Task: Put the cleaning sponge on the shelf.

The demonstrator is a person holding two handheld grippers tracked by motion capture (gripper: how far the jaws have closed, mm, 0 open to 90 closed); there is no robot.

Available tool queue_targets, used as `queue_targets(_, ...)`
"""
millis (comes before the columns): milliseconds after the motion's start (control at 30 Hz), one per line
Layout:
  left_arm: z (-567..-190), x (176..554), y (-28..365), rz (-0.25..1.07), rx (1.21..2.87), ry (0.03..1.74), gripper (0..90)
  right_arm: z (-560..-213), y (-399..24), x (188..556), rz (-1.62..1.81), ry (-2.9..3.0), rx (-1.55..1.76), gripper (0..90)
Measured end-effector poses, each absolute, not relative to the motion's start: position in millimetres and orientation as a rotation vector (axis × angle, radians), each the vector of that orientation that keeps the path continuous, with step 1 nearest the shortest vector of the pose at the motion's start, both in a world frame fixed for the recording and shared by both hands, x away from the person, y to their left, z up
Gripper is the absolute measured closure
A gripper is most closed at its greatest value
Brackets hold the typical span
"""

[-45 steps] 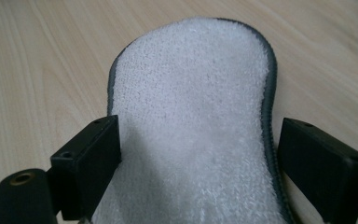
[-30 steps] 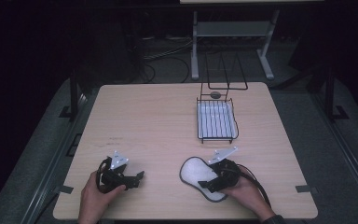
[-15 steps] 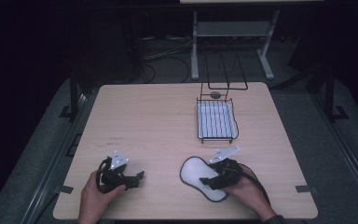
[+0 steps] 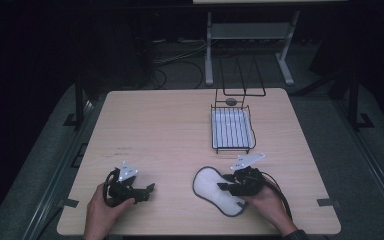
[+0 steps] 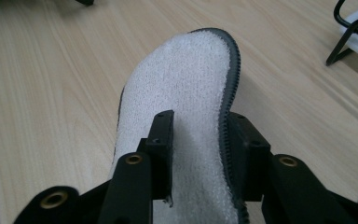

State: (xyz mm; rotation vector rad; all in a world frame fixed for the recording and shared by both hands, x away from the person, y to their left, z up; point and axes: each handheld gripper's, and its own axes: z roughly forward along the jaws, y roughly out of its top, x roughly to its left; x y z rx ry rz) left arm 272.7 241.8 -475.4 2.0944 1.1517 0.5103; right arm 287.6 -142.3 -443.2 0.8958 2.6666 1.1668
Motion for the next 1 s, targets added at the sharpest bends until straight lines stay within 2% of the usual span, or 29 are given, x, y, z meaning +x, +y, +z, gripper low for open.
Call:
queue_targets(400,-475.5,272.6,241.6,0.510,2.092,1.153,12.6,-432.6,-147.4,288.2,1.271,2.668,0.895,78.6)
queue_targets(1000,-475.5,272.7,241.5,0.509,2.090,1.153,12.6,-415.9,-150.4,284.9,1.351,2.640,0.843,82.5)
